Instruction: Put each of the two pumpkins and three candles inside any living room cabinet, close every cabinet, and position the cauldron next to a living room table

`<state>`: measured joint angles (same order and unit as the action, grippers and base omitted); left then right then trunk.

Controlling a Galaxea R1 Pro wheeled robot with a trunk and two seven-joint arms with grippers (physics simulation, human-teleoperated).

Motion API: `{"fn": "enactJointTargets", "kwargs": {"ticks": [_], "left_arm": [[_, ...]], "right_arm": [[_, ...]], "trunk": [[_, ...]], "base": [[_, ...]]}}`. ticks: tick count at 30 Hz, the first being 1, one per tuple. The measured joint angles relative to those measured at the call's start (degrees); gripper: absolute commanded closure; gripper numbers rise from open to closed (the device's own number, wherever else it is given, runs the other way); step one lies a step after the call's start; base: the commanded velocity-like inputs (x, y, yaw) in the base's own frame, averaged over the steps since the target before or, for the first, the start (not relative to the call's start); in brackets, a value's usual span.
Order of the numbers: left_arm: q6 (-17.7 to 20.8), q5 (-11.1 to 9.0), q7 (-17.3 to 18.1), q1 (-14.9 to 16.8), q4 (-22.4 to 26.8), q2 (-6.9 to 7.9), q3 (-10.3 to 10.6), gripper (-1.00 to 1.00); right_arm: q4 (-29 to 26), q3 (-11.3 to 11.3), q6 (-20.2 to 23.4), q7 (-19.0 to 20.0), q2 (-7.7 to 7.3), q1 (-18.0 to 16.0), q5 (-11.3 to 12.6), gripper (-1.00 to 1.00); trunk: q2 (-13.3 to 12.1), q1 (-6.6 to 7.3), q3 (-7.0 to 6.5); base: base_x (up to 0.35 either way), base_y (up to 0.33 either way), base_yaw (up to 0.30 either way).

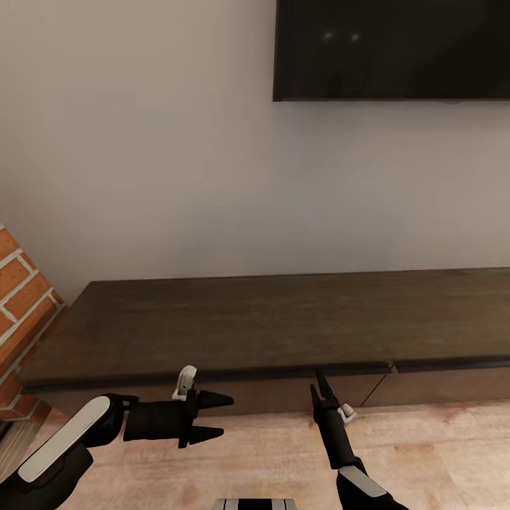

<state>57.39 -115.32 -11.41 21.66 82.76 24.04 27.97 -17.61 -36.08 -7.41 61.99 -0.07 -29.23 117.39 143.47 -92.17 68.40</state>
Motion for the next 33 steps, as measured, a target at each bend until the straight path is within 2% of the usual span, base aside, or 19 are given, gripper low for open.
{"fn": "enactJointTargets", "kwargs": {"ticks": [26,27,33], "left_arm": [[0.0,0.0,0.0,0.0,0.0,0.09,0.0,-1.0],[0.0,0.0,0.0,0.0,0.0,0.09,0.0,-1.0],[0.0,0.0,0.0,0.0,0.0,0.09,0.0,-1.0]], "right_arm": [[0.0,0.0,0.0,0.0,0.0,0.0,0.0,-1.0],[0.0,0.0,0.0,0.0,0.0,0.0,0.0,1.0],[0.0,0.0,0.0,0.0,-0.01,0.0,-0.1,1.0]], "trunk": [[0.0,-0.01,0.0],[0.0,-0.01,0.0],[0.0,-0.01,0.01]], "base": [[0.027,0.0,0.0],[0.0,0.0,0.0],[0.0,0.0,0.0]]}}
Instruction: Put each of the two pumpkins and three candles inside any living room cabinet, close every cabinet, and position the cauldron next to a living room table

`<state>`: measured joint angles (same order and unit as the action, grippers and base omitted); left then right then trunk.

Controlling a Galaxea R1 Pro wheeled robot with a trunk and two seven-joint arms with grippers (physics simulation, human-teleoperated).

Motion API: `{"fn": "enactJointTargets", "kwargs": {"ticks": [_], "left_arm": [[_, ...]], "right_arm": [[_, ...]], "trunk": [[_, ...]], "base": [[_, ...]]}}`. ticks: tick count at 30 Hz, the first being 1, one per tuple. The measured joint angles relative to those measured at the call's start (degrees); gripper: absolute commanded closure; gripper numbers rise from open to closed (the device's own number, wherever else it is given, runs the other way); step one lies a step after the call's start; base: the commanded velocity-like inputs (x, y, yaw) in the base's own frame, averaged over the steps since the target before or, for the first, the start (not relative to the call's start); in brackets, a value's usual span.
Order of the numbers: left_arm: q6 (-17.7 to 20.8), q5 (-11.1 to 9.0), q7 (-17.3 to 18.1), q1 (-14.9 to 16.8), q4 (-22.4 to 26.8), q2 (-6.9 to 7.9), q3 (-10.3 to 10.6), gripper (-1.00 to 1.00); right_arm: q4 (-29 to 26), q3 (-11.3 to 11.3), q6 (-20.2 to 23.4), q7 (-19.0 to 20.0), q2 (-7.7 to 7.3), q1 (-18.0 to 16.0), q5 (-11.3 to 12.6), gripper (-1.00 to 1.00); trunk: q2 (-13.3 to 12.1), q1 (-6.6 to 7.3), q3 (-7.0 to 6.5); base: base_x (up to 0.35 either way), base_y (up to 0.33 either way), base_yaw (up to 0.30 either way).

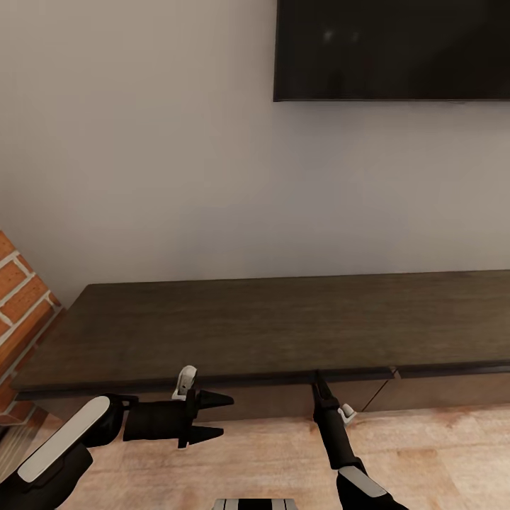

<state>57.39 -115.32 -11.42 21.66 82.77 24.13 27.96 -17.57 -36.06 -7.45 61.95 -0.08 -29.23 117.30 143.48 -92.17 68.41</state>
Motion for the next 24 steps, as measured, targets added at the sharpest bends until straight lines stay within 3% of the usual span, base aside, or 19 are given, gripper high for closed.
{"fn": "enactJointTargets", "kwargs": {"ticks": [24], "left_arm": [[0.0,0.0,0.0,0.0,0.0,-0.05,0.0,-1.0]], "right_arm": [[0.1,0.1,-0.1,-0.4,0.0,0.0,0.0,1.0]], "trunk": [[0.0,0.0,0.0]], "base": [[-0.016,0.0,0.0]]}}
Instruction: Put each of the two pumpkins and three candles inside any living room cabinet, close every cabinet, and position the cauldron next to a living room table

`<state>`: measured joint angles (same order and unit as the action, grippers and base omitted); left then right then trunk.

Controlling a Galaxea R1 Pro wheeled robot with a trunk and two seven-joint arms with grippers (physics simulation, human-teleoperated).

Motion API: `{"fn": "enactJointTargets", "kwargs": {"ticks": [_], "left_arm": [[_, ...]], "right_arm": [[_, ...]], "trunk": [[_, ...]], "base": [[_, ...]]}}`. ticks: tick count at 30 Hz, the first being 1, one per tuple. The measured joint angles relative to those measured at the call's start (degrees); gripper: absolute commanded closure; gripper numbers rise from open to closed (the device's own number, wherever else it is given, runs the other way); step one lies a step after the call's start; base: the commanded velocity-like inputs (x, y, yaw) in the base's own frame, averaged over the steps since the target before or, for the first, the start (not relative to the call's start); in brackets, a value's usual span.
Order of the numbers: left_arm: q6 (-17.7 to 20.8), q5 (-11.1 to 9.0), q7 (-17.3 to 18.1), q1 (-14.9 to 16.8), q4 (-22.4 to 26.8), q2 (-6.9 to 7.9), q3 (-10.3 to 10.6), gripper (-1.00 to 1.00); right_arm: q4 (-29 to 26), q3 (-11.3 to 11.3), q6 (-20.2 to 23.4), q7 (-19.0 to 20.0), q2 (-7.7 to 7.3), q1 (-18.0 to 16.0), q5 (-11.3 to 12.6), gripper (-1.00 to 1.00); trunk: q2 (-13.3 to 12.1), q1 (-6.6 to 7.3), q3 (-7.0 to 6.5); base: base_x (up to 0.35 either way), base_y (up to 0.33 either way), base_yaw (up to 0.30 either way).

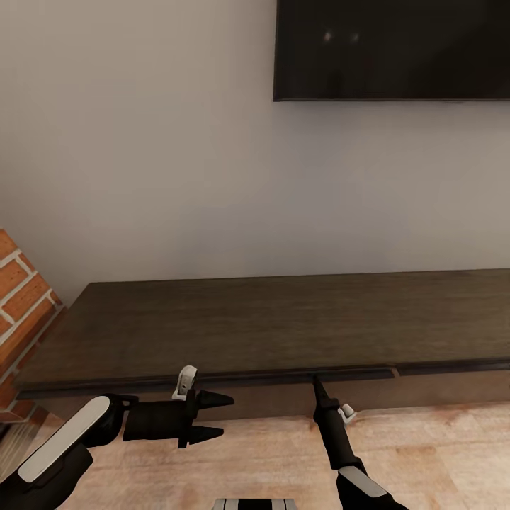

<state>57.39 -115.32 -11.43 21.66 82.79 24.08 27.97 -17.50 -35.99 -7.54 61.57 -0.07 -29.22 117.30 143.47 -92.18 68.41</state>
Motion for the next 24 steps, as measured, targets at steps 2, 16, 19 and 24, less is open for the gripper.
{"fn": "enactJointTargets", "kwargs": {"ticks": [2,16,19,24], "left_arm": [[0.0,0.0,0.0,0.0,0.0,0.03,0.0,-1.0],[0.0,0.0,0.0,0.0,0.0,0.05,0.0,-1.0],[0.0,0.0,0.0,0.0,0.0,0.04,0.0,-1.0],[0.0,0.0,0.0,0.0,0.0,0.05,0.0,-1.0]], "right_arm": [[0.0,0.0,0.0,0.0,0.0,0.0,0.0,1.0],[-0.1,0.0,-0.1,-0.2,-0.09,-0.1,-0.1,1.0],[-0.1,0.0,-0.1,-0.2,-0.08,-0.1,0.0,1.0],[-0.1,0.0,-0.1,-0.2,-0.09,-0.1,0.0,1.0]], "trunk": [[0.0,0.0,0.0],[0.0,0.0,-0.01],[0.0,0.0,-0.01],[0.0,0.0,-0.01]], "base": [[-0.003,0.0,0.0],[-0.046,0.0,0.0],[-0.048,0.0,0.0],[-0.049,0.0,0.0]]}}
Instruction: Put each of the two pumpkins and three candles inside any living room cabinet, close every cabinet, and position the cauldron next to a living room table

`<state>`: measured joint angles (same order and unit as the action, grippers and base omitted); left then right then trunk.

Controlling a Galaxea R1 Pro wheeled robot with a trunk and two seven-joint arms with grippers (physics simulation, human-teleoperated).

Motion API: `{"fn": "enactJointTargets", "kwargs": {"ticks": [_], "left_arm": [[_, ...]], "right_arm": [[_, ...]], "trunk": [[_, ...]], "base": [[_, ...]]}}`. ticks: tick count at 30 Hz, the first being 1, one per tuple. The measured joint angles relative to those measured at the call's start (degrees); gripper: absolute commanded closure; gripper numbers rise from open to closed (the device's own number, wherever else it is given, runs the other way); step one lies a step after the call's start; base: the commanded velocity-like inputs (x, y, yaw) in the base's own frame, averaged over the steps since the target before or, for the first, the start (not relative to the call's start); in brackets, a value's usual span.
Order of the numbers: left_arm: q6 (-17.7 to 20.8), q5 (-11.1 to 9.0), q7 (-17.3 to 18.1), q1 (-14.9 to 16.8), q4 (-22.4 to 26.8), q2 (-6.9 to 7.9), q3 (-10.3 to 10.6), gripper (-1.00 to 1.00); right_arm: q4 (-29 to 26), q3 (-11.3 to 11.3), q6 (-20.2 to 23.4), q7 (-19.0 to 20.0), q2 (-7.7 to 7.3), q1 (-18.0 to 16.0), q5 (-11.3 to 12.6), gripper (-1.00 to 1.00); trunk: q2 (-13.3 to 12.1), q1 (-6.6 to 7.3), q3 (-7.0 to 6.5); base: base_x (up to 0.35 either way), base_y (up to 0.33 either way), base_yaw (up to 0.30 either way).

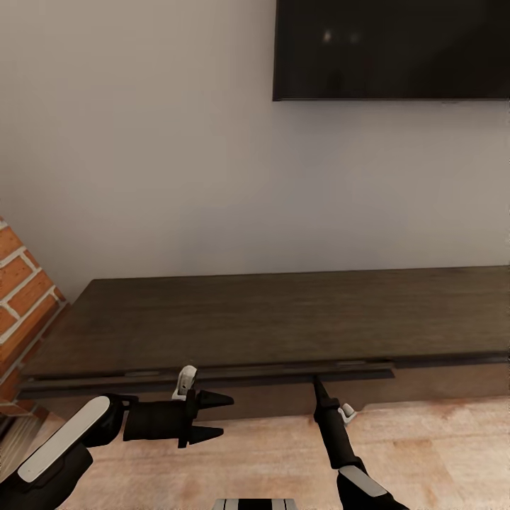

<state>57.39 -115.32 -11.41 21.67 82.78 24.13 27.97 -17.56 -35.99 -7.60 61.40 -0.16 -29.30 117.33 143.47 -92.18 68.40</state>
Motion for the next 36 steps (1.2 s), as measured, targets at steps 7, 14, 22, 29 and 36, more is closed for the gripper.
{"fn": "enactJointTargets", "kwargs": {"ticks": [7,14,22,29,36], "left_arm": [[0.0,0.0,0.0,0.0,0.1,0.0,0.0,-1.0],[0.0,0.0,0.0,0.0,0.1,0.0,0.0,-1.0],[0.0,0.0,0.0,0.0,0.8,0.0,0.0,-1.0],[0.0,-0.1,0.0,0.0,1.0,0.0,0.0,-1.0],[0.0,-0.1,0.0,0.0,1.0,0.0,0.0,-1.0]], "right_arm": [[0.0,0.1,0.0,0.0,0.0,0.0,0.1,1.0],[0.0,0.3,0.1,0.0,-0.01,0.0,0.2,1.0],[0.0,0.4,0.1,0.1,-0.01,0.0,0.3,1.0],[0.0,0.5,0.2,0.2,-0.02,0.0,0.3,1.0],[0.1,0.5,0.3,0.2,-0.02,0.0,0.4,1.0]], "trunk": [[0.0,-0.01,0.0],[0.0,-0.02,0.0],[0.0,-0.01,0.0],[0.0,-0.01,0.0],[0.0,-0.02,0.01]], "base": [[-0.112,0.0,0.0],[-0.138,0.0,0.0],[-0.103,0.0,0.0],[-0.081,0.0,0.0],[-0.091,0.0,0.0]]}}
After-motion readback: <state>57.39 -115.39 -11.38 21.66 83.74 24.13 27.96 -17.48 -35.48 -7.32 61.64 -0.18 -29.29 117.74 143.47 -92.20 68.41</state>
